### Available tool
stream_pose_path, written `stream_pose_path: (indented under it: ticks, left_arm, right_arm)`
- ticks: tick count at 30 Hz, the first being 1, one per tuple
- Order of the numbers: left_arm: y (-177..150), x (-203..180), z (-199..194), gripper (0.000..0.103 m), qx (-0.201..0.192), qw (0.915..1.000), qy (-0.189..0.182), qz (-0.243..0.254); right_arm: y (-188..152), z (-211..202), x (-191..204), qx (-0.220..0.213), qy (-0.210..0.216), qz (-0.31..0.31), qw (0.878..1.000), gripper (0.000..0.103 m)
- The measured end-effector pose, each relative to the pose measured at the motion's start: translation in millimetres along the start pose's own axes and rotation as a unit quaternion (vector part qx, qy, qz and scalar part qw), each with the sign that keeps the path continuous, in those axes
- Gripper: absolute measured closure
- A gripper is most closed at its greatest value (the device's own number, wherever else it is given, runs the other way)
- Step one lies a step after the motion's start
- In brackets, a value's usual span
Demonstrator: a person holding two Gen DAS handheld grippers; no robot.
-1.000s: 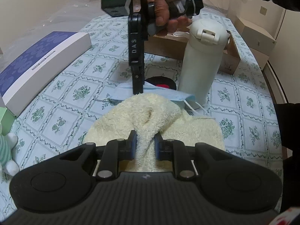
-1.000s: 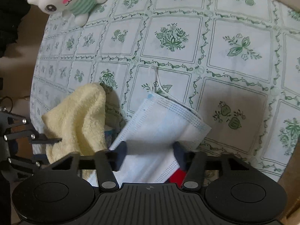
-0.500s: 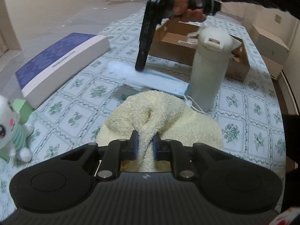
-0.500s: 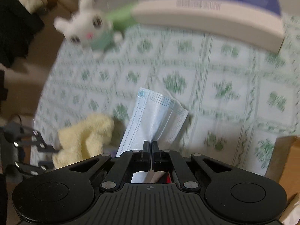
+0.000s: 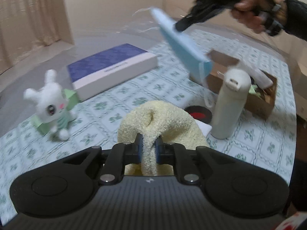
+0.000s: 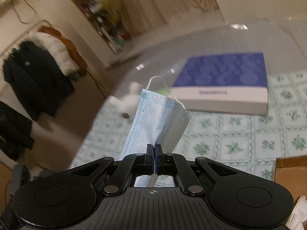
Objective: Organize soft objects
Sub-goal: 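Carry the yellow towel with the left tool while the right tool carries the mask to the box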
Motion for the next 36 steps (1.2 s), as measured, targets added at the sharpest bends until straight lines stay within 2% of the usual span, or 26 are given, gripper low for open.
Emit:
stream_pose_path:
  ticks: [4, 10, 15, 20, 26, 30, 36]
  left_arm:
    - [-1, 2, -33, 0.092, -0.011, 0.9991, 0.018, -0.038]
    - [-7, -19, -79, 0.092, -0.021, 0.9964, 0.042, -0.071]
    - [-16, -43, -108, 0.092, -0.027, 0.9943, 0.045, -0.093]
    - [-21, -78, -134, 0.092, -0.033, 0.9947, 0.041, -0.088]
    - [-12, -133, -150, 0.092, -0.046, 0.9965, 0.027, -0.064]
    - [5, -176, -145, 0.092, -0.056, 0.9968, -0.001, -0.056]
    - [46, -239, -118, 0.092, -0.075, 0.9944, -0.033, -0.067]
  right_arm:
    - [-14, -33, 41, -0.019, 0.022, -0.018, 0.999, 0.102]
    - [-66, -80, 89, -0.035, 0.039, -0.038, 0.998, 0.102]
    - [-119, -112, 95, -0.056, 0.032, -0.032, 0.997, 0.102]
    - [-164, -152, 87, -0.079, 0.017, -0.018, 0.997, 0.102]
    - [-217, -204, 66, -0.101, -0.036, -0.004, 0.994, 0.102]
    - [-248, -242, 41, -0.113, -0.084, 0.006, 0.990, 0.102]
    - [-265, -293, 9, -0.119, -0.160, -0.003, 0.980, 0.102]
Point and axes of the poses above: each gripper's, at about its wrist camera, not at the fingertips, and z roughly the way its jaws point, x to its left, y to its top, the point moved 5 cm from there along z, roughly the way its jaws point, and after that the axes turned 11 degrees about y, right-handed, at the moved point
